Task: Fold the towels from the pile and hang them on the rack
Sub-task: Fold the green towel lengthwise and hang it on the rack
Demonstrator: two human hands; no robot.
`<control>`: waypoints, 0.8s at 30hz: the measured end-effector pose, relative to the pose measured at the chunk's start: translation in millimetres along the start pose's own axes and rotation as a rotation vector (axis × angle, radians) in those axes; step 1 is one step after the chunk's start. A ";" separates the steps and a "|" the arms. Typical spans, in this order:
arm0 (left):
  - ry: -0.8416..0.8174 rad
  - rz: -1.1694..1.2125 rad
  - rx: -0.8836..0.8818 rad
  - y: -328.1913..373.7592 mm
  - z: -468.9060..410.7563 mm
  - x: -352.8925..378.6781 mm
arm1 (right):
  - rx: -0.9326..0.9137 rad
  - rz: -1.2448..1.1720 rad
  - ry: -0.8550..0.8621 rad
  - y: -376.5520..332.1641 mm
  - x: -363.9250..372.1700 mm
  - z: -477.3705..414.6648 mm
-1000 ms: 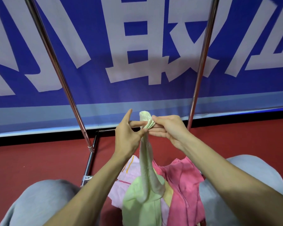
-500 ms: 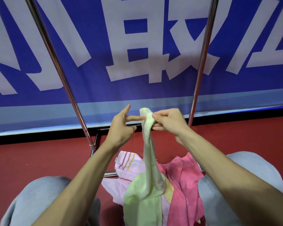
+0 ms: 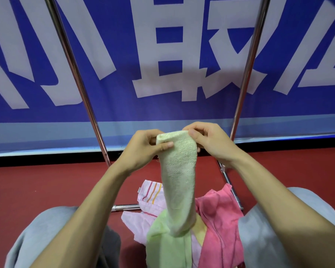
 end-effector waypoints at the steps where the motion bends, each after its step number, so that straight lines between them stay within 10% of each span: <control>1: 0.007 0.047 -0.009 0.1 0.0 -1.0 | 0.007 0.043 0.005 0.5 -3.2 0.3; 13: 0.088 -0.005 0.096 98.8 -30.7 -39.5 | -0.059 -0.285 0.130 -63.2 -34.6 -12.8; 24: 0.446 -0.310 0.288 223.5 -42.5 -99.0 | -0.367 0.049 0.336 -223.1 -82.0 -40.1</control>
Point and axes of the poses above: each hand's wrist, its own z-axis away from the middle knuckle, its own x-axis out of the palm, y = z × x, the point moved 5 cm from there along -z, towards the middle knuckle, and after that the axes turned 10 degrees about -y, right-handed, at the moved point
